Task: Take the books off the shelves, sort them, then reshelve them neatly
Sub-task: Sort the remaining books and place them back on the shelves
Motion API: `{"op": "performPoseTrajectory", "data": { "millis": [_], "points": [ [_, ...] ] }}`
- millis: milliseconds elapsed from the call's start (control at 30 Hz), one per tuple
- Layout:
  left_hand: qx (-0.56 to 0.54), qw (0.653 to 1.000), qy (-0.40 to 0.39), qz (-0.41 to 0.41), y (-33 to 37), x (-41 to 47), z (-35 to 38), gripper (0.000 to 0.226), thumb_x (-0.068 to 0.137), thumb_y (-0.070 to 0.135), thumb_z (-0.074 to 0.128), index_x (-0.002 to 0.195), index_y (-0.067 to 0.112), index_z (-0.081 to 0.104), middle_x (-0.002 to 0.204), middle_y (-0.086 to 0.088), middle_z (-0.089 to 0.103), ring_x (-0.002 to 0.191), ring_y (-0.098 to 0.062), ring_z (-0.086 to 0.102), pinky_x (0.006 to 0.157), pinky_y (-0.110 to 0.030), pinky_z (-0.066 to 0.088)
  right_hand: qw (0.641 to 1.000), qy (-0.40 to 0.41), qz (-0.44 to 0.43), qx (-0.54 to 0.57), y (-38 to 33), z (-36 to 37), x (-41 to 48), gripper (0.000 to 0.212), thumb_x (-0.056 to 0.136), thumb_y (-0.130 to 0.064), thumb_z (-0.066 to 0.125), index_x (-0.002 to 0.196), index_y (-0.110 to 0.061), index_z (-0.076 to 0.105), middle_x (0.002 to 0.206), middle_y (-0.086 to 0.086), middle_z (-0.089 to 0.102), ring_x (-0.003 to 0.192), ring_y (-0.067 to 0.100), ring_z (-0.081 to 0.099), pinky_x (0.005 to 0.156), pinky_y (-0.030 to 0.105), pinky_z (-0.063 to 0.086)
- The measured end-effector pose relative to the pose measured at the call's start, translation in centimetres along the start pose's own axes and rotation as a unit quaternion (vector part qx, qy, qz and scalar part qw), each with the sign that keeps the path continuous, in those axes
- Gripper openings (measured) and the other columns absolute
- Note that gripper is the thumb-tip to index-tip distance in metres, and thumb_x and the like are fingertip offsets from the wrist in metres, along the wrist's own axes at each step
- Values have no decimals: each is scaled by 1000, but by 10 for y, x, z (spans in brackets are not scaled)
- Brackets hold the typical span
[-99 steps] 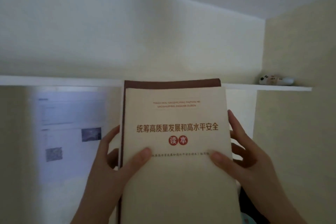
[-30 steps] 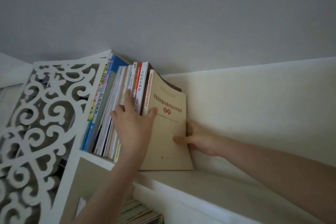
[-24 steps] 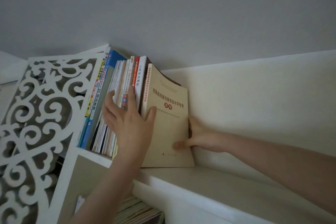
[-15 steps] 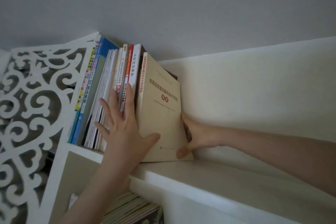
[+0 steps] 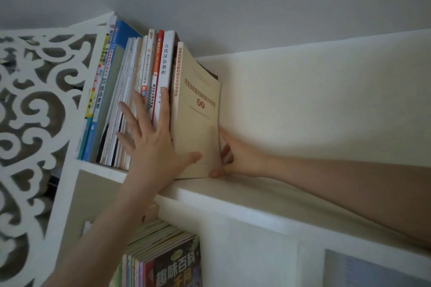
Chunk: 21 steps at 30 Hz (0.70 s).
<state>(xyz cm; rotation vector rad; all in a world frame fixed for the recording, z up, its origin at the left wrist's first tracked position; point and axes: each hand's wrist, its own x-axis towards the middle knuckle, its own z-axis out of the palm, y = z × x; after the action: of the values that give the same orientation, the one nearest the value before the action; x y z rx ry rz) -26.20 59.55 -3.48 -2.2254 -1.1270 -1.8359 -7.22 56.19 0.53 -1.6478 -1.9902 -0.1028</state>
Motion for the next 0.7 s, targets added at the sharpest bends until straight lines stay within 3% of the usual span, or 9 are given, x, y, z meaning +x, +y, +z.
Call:
{"op": "performPoseTrajectory", "data": {
  "millis": [133, 233, 267, 333, 400, 467, 567, 700],
  "points": [
    [-19, 1000, -6, -16, 11, -3, -6, 120, 72, 57, 69, 144, 33, -26, 150, -9, -37, 137, -33, -34, 108, -59, -15, 998, 21, 30, 57, -15, -10, -25, 122, 74, -24, 82, 150, -39, -12, 120, 7, 50, 91, 13, 61, 78, 15, 52],
    [-43, 997, 49, 50, 33, -11, -10, 108, 80, 45, 67, 145, 35, -18, 153, -10, -30, 140, -30, -29, 108, -49, -21, 996, 18, 48, 66, -22, -21, -54, 120, 73, -29, 82, 147, -46, -10, 123, 3, 49, 100, 21, 65, 85, 31, 57],
    [-67, 994, 54, 68, 41, -14, -12, 103, 81, 40, 68, 147, 36, -12, 156, -11, -23, 143, -30, -22, 110, -49, -18, 997, 18, 51, 62, -25, -25, -65, 118, 73, -31, 82, 147, -47, -9, 124, 1, 49, 102, 20, 64, 89, 33, 55],
    [-149, 985, 42, 77, 60, -23, -20, 91, 83, 31, 68, 150, 35, 6, 158, -9, 0, 145, -28, 2, 117, -51, 5, 997, 24, 57, 57, -32, -35, -88, 115, 74, -32, 81, 147, -46, -6, 125, 0, 49, 101, 18, 65, 95, 33, 51],
    [-224, 971, 22, 84, 79, -40, -27, 76, 87, 27, 64, 149, 33, 20, 154, -2, 21, 140, -16, 22, 111, -33, 21, 996, 37, 58, 52, -40, -48, -114, 110, 74, -31, 81, 148, -43, 1, 124, -1, 51, 100, 17, 65, 99, 37, 49],
    [-273, 956, 2, 108, 100, -59, -34, 69, 88, 27, 62, 146, 33, 27, 147, 5, 35, 133, -7, 34, 105, -25, 27, 995, 63, 65, 40, -52, -63, -147, 105, 73, -30, 82, 149, -40, 9, 122, -3, 52, 100, 15, 65, 96, 36, 51],
    [-420, 899, -52, 110, 133, -89, -47, 63, 83, 31, 69, 138, 37, 38, 132, 14, 51, 119, 1, 49, 104, -27, 38, 990, 124, 68, 0, -70, -83, -205, 98, 74, -26, 82, 149, -33, 19, 121, -2, 53, 100, 11, 63, 86, 21, 52],
    [-565, 810, -119, 103, 176, -131, -54, 55, 72, 41, 64, 125, 40, 50, 116, 13, 65, 108, -1, 61, 95, -28, 47, 976, 202, 67, -55, -81, -93, -291, 90, 75, -26, 81, 147, -25, 27, 123, -2, 52, 105, 11, 60, 91, 19, 50]
  ]
}}
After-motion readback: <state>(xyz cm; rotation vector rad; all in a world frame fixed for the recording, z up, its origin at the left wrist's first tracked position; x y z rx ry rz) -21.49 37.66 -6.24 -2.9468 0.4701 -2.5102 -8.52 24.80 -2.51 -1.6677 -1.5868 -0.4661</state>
